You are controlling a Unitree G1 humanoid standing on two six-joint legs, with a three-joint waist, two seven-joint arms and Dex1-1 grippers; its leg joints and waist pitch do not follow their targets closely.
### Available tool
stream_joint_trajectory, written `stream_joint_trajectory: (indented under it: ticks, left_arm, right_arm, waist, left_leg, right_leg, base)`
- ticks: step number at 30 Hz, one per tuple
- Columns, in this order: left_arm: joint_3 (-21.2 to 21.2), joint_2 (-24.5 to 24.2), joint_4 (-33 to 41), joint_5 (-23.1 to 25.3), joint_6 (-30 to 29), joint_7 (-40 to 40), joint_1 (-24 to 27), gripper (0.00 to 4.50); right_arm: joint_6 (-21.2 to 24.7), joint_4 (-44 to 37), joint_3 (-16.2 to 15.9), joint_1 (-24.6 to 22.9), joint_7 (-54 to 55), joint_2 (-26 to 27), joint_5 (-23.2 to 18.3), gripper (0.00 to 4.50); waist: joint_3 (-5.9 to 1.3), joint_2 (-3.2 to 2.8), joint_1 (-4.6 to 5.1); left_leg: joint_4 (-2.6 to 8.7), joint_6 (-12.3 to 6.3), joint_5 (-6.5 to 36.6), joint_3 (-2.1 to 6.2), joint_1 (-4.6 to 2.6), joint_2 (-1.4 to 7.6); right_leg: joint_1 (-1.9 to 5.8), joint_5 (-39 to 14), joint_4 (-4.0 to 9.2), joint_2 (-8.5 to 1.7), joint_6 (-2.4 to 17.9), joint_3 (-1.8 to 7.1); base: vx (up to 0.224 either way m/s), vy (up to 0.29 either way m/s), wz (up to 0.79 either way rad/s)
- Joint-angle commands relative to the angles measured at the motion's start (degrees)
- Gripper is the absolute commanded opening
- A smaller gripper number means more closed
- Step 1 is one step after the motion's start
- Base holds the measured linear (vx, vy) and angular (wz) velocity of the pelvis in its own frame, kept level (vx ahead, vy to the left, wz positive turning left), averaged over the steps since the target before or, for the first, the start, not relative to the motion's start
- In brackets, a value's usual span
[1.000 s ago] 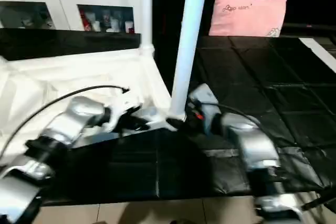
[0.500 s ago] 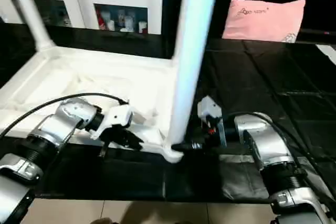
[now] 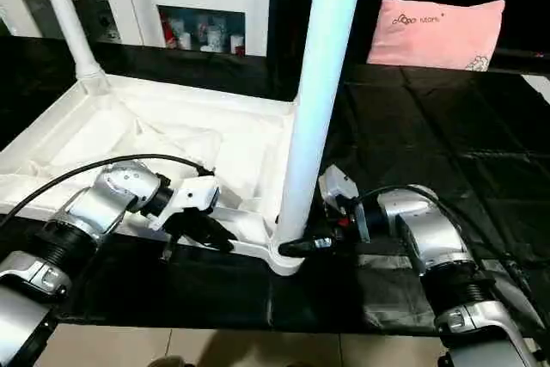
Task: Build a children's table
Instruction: Rotate leg to tighten
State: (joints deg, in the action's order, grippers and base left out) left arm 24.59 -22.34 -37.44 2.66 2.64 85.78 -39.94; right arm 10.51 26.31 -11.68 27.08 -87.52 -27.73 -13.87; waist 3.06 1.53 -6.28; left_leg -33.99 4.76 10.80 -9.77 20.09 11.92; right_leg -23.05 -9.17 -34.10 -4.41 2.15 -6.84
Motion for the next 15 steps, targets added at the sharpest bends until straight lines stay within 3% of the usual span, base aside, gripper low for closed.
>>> stream_joint_trajectory:
  ticks: [1,5,10,12,14,15]
  left_arm:
    - [1.0,0.8,0.5,-0.2,1.1,2.2,-1.0,0.00]
    - [0.7,0.8,0.2,-0.3,0.0,1.6,-1.1,0.00]
    - [-1.7,2.2,-1.5,0.2,-7.4,-5.5,-2.0,0.00]
    - [-3.5,3.3,-1.5,0.0,-10.2,-10.1,-2.3,0.00]
    - [-4.8,4.3,-1.3,0.0,-12.9,-14.0,-2.7,0.00]
    - [-5.8,5.1,-1.1,0.0,-14.8,-16.9,-2.9,0.00]
  right_arm:
    - [0.1,-0.1,-0.2,0.6,-0.9,-0.2,-0.9,2.28]
    - [1.2,-0.5,0.1,0.3,-0.7,0.1,-1.4,2.13]
    - [7.3,-2.4,2.9,-1.0,8.1,2.9,-2.6,2.09]
    - [9.0,-3.8,3.9,-1.9,14.2,4.9,-1.9,2.09]
    - [10.4,-4.6,4.4,-2.4,19.5,6.6,-0.6,2.09]
    - [12.3,-4.7,4.7,-2.4,23.4,8.0,0.3,2.09]
  waist:
    - [-4.04,0.05,0.35]
    - [-4.01,0.09,0.35]
    - [-3.79,0.07,0.47]
    - [-3.67,0.26,0.98]
    - [-3.78,0.21,1.29]
    - [-3.72,0.22,1.85]
  left_leg:
    - [3.63,-3.73,9.7,-0.01,-0.20,1.89]
    - [3.65,-3.50,10.1,-0.01,-0.22,1.80]
    - [3.71,-3.07,10.6,-0.03,-0.31,1.66]
    - [3.72,-1.81,11.9,0.14,-0.42,1.37]
    - [3.73,-1.73,11.2,0.27,-0.34,1.26]
    - [3.87,-1.43,10.5,0.40,0.16,1.35]
  right_leg:
    - [3.37,-17.8,4.28,-4.23,9.2,3.42]
    - [3.41,-18.7,4.36,-4.20,8.9,3.40]
    - [3.32,-20.5,4.66,-4.09,8.3,3.33]
    - [3.27,-25.8,5.27,-4.26,6.3,3.04]
    - [3.25,-26.6,5.52,-4.33,5.4,3.03]
    - [3.48,-25.4,5.17,-4.12,5.4,3.04]
  base:
    - [0.000,0.000,0.00]
    - [0.000,0.000,0.00]
    - [0.000,0.000,0.00]
    - [0.000,0.000,0.00]
    - [0.000,0.000,0.00]
    - [0.000,0.000,0.00]
